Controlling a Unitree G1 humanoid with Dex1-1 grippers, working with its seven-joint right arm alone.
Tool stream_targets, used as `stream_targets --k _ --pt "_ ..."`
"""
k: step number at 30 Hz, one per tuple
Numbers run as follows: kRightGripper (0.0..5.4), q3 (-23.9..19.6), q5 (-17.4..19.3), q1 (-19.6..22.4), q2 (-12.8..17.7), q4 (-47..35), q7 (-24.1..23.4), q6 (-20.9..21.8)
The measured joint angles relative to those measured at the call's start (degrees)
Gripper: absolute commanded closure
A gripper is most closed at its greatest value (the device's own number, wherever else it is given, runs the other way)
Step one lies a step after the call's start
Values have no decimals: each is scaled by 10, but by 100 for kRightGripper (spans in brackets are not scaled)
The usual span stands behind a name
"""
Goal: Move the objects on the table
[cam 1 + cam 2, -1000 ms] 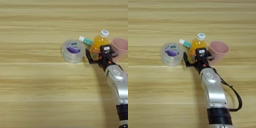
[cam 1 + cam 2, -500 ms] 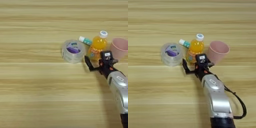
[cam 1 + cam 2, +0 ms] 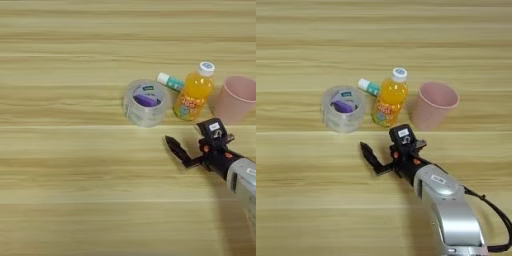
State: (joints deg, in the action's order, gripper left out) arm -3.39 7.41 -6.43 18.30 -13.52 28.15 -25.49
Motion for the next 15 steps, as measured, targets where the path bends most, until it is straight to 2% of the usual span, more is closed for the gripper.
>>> stream_targets --k 7,15 --pt "4 5 24 -1 12 -39 37 11" --pt "4 13 35 10 19 -59 63 24"
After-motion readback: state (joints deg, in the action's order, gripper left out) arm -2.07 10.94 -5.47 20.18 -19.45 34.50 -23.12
